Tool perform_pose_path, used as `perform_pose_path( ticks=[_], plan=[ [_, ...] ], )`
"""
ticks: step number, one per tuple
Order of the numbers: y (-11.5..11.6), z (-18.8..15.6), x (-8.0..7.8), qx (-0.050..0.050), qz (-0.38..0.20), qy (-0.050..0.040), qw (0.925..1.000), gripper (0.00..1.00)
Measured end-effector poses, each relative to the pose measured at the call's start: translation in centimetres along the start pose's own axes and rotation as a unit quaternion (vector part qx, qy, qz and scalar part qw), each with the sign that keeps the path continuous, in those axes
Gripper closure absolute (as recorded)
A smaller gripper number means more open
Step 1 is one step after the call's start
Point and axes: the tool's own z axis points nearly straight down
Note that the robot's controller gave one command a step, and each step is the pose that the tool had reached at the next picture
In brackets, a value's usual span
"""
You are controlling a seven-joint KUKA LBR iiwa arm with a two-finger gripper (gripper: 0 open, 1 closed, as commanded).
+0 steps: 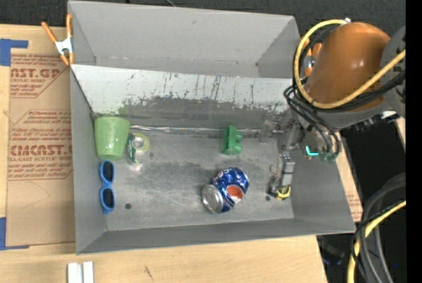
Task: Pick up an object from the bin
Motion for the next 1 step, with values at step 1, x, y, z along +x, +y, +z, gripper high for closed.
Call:
perform_pose_path(
  ticks=[1],
  plan=[
    [4.86, 13.22, 1.23, 0.0, -0.036, 0.0011, 0.9994, 0.0]
  ],
)
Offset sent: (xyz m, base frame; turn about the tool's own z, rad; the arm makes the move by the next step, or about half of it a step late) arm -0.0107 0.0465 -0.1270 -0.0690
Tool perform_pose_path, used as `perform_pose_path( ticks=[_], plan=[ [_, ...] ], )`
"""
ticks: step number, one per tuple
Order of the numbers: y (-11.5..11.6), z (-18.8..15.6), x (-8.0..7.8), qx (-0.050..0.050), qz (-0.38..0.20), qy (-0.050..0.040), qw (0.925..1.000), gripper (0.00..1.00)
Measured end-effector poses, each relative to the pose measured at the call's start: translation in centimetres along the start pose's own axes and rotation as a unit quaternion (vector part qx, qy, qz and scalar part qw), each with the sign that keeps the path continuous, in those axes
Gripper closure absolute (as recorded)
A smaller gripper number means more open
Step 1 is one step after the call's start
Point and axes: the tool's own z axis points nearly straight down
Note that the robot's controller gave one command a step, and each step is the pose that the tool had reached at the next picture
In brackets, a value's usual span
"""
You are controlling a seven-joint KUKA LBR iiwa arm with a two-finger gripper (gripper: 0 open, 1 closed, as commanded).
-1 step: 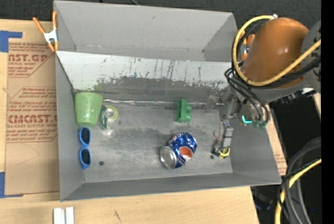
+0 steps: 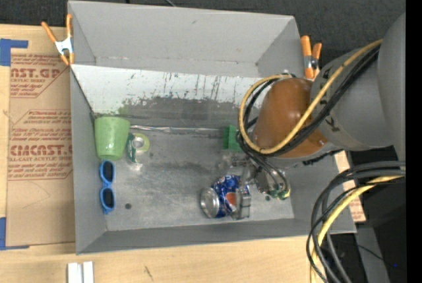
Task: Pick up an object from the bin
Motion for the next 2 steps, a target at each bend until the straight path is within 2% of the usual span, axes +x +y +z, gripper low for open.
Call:
perform_pose_path(
  ticks=[1, 2],
  plan=[
    [-0.2, -0.5, -0.2, 0.001, 0.001, -0.0031, 1.0, 1.0],
    [-0.1, -15.3, -4.8, 0.002, 0.001, -0.01, 0.9999, 1.0]
  ],
)
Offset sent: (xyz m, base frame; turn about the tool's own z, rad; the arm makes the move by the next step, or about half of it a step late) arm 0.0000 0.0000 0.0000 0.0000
